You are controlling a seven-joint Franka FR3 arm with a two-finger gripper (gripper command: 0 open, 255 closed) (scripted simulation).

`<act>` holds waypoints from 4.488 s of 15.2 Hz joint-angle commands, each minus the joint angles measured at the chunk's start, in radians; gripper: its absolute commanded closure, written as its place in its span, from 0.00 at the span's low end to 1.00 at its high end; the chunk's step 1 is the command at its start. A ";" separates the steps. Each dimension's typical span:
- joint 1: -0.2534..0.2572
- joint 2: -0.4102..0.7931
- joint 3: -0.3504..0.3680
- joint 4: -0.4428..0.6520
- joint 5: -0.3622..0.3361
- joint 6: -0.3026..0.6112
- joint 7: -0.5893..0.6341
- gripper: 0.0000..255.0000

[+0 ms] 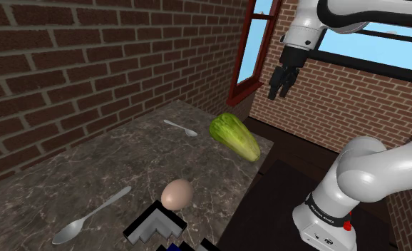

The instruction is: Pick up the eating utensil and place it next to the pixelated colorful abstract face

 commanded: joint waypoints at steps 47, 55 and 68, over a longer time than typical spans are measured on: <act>0.142 1.357 0.097 0.884 0.049 0.342 -0.072 0.00; 0.143 1.357 0.097 0.886 0.049 0.342 -0.070 1.00; 0.141 1.322 0.096 0.938 0.046 0.254 -0.060 1.00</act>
